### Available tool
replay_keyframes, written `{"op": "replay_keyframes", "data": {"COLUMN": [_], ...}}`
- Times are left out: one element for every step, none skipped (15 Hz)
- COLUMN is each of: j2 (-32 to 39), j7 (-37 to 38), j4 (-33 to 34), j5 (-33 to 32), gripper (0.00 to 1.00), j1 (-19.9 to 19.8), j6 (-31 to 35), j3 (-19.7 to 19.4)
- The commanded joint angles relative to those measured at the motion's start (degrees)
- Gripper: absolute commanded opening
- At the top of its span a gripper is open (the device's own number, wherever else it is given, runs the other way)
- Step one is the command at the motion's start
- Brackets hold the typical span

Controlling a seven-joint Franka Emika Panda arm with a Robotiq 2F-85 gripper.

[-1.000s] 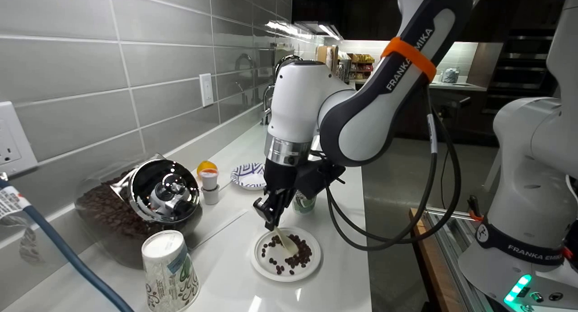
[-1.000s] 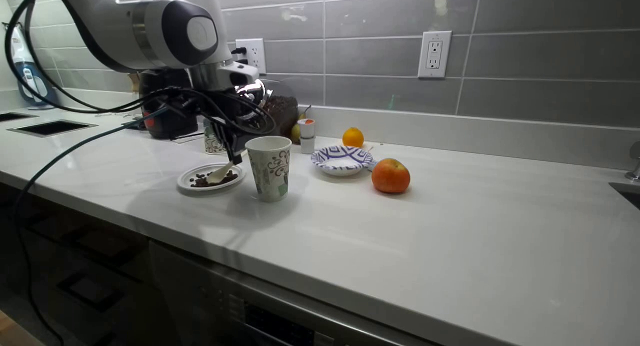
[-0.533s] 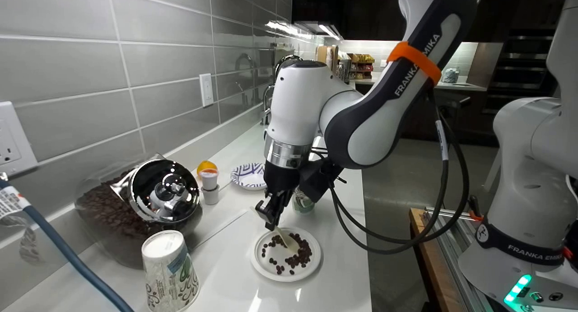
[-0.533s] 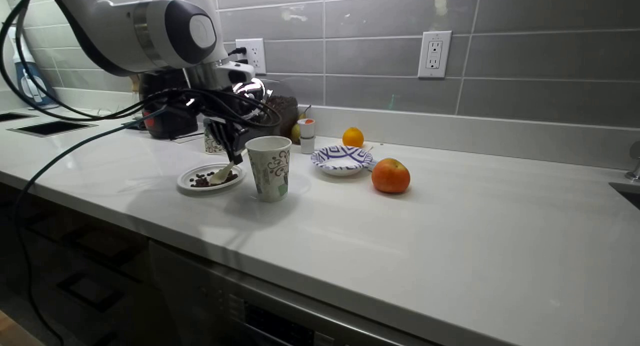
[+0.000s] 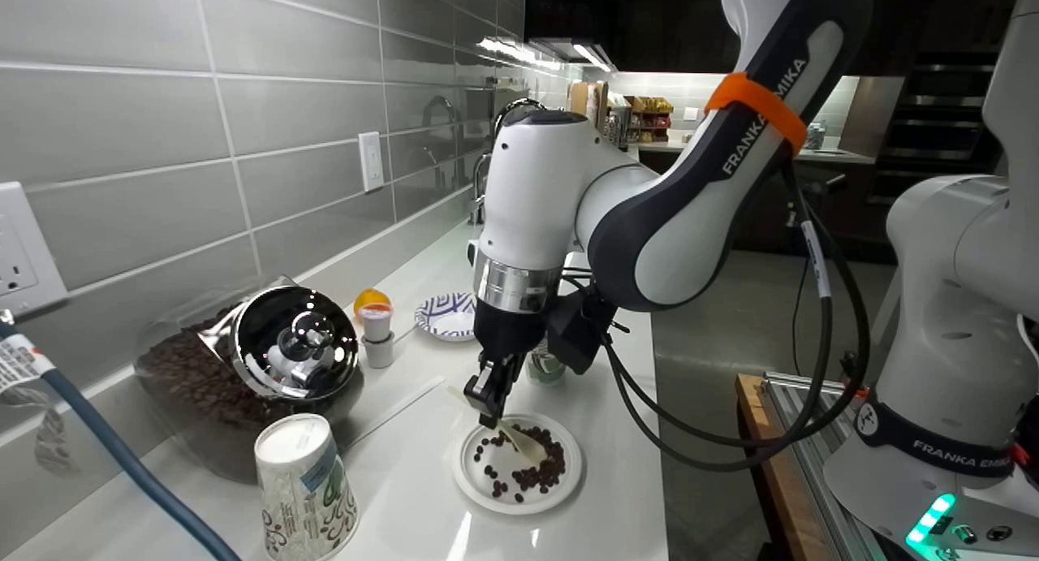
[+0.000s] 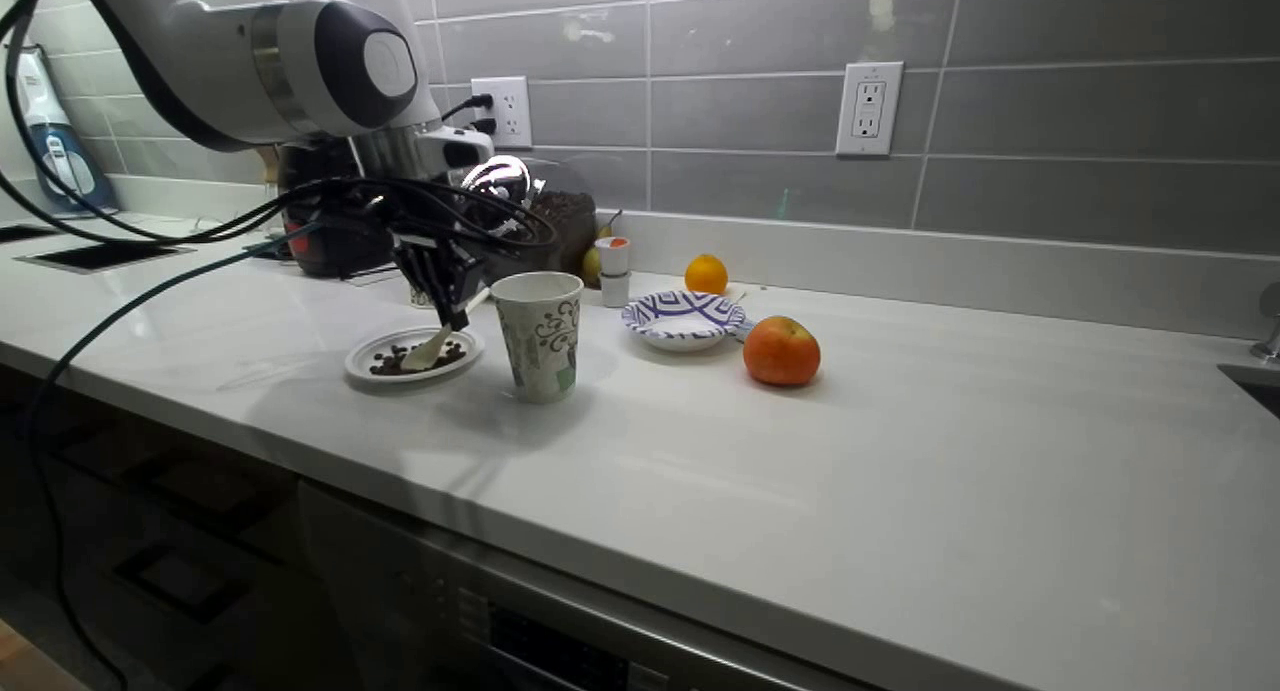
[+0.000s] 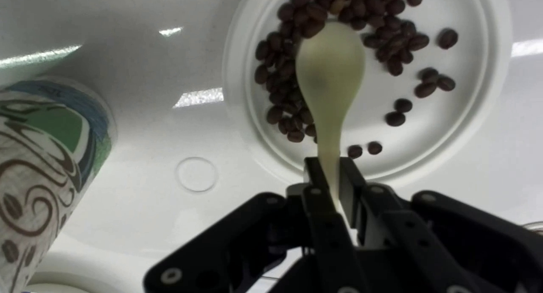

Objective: Use the spoon to put the contents on the plate in the cup

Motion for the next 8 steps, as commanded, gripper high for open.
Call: {"op": "replay_keyframes", "data": {"j2": [-0.47,-0.47,-0.46,-0.49,-0.50,-0.46,-0.38,-0.35], "j7": [-4.32,-5.13,-5.79,-6.55,-7.38,-8.09,-9.11,-9.98], "j4": [-0.22,-0.09,0.01,0.15,0.35,0.63,0.95,1.33], "j5": [3.90,4.63,5.29,6.21,7.36,8.64,10.09,11.42], "gripper": [0.03,0.03,0.03,0.03,0.03,0.03,0.03,0.03], "j1": [-0.22,-0.28,-0.32,-0.37,-0.46,-0.51,-0.60,-0.70], "j6": [-2.76,-3.41,-4.03,-4.94,-6.07,-7.58,-9.20,-11.05], "j3": [1.67,1.91,2.12,2.37,2.60,2.83,3.09,3.26]}}
